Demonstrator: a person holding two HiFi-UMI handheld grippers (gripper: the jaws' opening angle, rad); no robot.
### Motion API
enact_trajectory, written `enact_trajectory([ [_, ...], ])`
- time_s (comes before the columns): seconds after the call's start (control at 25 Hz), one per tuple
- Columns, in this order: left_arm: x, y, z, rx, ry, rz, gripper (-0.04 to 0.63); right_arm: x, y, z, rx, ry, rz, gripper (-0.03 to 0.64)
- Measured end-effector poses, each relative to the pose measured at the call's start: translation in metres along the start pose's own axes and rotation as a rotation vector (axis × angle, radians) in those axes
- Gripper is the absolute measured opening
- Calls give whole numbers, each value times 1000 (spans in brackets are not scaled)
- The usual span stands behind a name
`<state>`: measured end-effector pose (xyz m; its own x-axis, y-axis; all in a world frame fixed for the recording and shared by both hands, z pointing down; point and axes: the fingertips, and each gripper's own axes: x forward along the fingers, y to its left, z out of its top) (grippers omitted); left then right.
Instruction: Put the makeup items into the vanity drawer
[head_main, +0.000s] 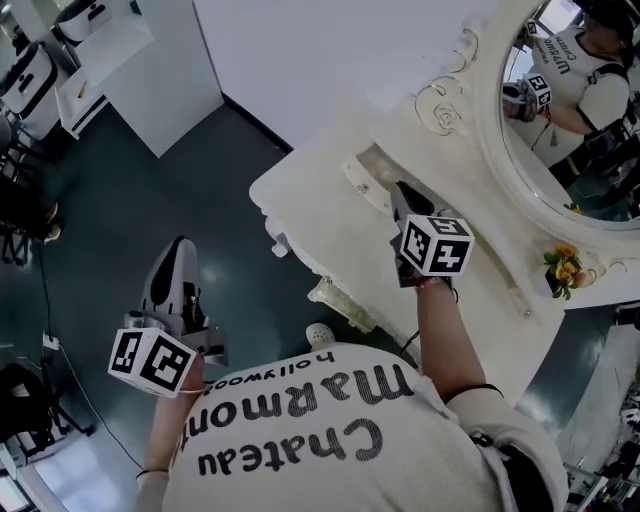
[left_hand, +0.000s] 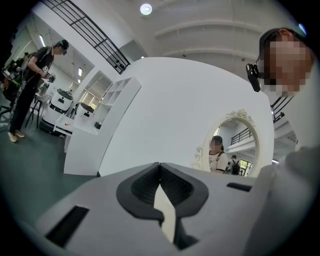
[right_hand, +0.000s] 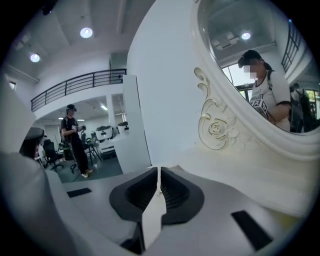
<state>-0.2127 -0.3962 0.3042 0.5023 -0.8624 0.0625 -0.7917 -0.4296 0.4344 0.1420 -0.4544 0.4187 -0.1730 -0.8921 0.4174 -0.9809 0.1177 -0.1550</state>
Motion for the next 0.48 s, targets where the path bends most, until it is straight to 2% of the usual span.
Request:
enact_trajectory([
  [0.28,-22,-7,0,-20,0,-68,9,-44,66,13,5,-80,92,40],
  [0.48,-37,-18,1,-17,-9,-125,9,-79,107,32,46,-184,144,37],
])
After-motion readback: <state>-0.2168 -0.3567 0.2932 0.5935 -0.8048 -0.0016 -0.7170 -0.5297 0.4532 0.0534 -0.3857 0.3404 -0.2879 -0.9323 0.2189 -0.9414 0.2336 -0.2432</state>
